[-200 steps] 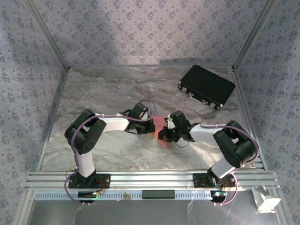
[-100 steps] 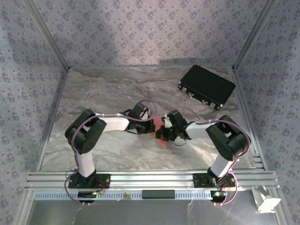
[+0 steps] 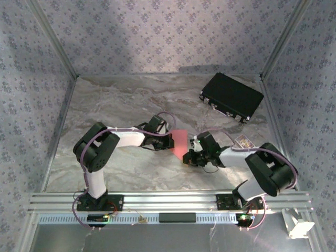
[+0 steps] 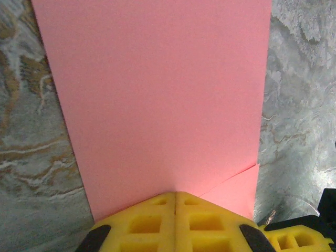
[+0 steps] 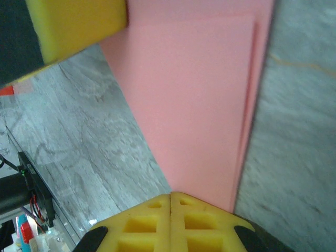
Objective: Fold a paper plane with a square sheet of paper (pick it up from the middle)
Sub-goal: Third fold the triangle at the center of the table.
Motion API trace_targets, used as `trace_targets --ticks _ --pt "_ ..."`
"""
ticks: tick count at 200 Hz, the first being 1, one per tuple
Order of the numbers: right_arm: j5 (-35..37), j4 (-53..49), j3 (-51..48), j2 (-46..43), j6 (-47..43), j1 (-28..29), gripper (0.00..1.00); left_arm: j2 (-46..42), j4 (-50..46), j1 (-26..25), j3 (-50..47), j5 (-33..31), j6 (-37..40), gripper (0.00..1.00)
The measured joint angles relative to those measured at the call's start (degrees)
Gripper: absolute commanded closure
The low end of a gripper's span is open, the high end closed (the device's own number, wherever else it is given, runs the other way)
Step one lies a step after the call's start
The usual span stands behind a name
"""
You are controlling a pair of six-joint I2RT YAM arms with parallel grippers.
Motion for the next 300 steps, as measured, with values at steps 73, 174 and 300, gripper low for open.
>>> trace_targets --ticks 73,174,300 --pt "-0.22 -2.58 -6.54 -9.4 0.37 -3.61 0.98 0.04 0.92 -0.13 -0.52 1.03 -0.11 1.0" --pt "5.99 -16.72 -3.93 -21.64 -2.64 -6.64 0.71 -3.39 5.22 -4.44 -4.9 -5.27 -6.99 0.97" --pt "2.91 -11.02 2.78 -7.48 -6.78 -7.93 0.68 -14.29 -2.84 -1.4 -7.04 -10.58 -4.76 0.75"
